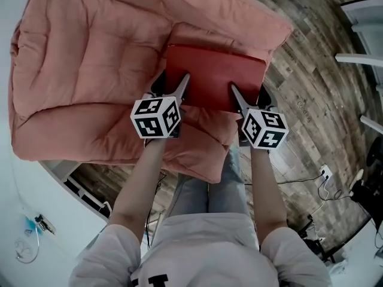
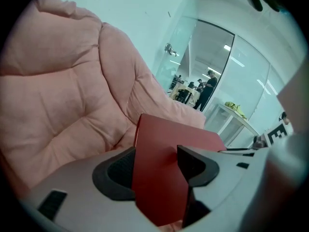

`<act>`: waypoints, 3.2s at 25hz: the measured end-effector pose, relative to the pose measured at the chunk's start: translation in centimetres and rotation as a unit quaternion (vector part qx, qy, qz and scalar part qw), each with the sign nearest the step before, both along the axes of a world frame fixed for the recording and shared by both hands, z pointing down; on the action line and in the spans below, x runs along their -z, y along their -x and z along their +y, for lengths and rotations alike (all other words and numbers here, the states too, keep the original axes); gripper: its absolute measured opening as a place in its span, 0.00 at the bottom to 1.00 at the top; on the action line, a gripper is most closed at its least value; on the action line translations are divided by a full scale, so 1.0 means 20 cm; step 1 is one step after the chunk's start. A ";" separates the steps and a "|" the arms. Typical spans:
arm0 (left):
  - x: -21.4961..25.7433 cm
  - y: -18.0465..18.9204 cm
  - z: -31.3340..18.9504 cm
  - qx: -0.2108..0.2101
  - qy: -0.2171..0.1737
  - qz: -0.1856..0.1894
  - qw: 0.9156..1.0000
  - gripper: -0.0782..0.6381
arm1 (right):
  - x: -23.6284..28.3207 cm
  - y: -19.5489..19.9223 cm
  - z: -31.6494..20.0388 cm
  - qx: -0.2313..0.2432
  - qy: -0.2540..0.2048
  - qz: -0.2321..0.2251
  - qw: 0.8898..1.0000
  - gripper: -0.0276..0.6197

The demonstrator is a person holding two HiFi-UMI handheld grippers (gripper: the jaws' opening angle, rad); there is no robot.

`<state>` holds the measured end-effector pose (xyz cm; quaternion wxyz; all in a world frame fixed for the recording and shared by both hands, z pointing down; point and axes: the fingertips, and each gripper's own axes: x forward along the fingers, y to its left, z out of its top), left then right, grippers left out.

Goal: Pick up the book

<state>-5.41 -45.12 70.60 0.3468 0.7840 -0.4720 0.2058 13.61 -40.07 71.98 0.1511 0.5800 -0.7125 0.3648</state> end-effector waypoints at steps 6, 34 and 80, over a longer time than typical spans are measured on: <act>0.25 0.01 0.07 0.022 -0.019 0.014 0.999 0.48 | 0.26 -0.01 0.03 0.015 -0.019 0.011 1.000 0.61; 1.34 0.12 0.33 0.080 -0.137 0.053 0.986 0.48 | 1.37 0.09 0.16 0.048 -0.133 0.029 0.989 0.62; 1.59 0.21 1.44 0.094 -0.222 0.068 0.968 0.48 | 1.62 0.17 1.23 0.050 -0.204 0.030 0.977 0.62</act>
